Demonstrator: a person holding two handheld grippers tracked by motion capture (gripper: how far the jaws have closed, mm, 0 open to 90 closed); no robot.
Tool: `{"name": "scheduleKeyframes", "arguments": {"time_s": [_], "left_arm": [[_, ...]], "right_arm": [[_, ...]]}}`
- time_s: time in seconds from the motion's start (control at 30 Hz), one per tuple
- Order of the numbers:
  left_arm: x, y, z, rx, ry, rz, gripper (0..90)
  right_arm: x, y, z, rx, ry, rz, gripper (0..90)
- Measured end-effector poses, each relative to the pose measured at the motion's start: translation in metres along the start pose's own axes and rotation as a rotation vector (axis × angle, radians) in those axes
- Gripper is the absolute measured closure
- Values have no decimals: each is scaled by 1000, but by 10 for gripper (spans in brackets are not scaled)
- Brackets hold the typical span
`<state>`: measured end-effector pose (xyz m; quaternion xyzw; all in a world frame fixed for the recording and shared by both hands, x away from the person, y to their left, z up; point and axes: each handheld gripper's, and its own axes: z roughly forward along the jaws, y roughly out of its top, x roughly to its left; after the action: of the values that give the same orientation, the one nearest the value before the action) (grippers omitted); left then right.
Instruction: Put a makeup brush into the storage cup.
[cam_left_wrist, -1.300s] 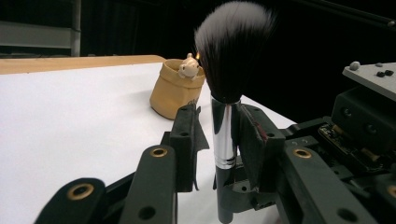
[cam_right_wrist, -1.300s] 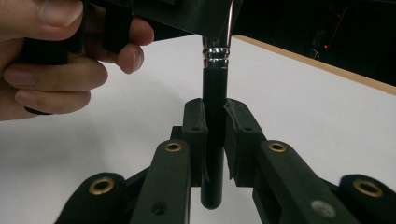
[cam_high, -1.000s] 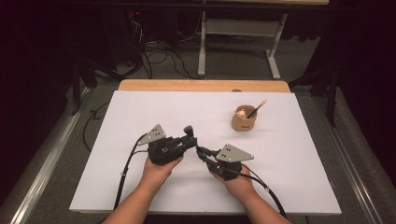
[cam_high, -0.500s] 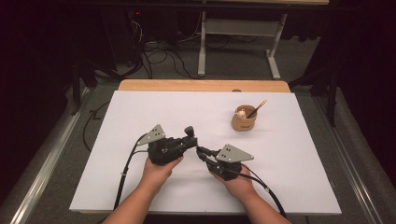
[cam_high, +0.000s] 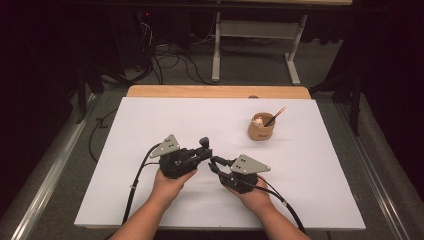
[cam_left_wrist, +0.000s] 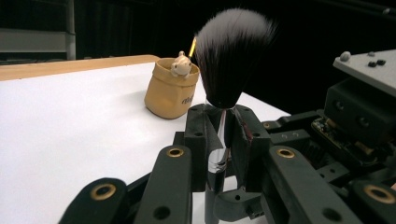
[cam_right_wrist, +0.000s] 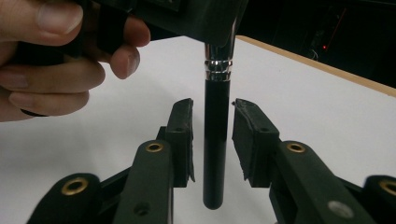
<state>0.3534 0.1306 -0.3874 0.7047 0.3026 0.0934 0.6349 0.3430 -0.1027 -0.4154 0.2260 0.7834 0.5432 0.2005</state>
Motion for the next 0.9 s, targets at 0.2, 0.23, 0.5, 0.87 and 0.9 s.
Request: {"name": "scheduleKeyframes", "arguments": {"time_s": [0.2, 0.23, 0.5, 0.87, 0.9], "left_arm": [[-7, 0, 3, 31, 19, 51, 779], [-8, 0, 4, 38, 24, 57, 779], [-10, 0, 6, 62, 37, 81, 779], [-11, -1, 7, 65, 32, 79, 778], [-11, -1, 7, 64, 32, 78, 778]], "right_arm": [[-1, 1, -1, -10, -7, 13, 650], [-1, 1, 0, -19, -8, 11, 642], [-1, 1, -1, -32, -12, 29, 570], [1, 2, -2, -40, -19, 26, 696], [1, 2, -2, -42, -17, 26, 709]]}}
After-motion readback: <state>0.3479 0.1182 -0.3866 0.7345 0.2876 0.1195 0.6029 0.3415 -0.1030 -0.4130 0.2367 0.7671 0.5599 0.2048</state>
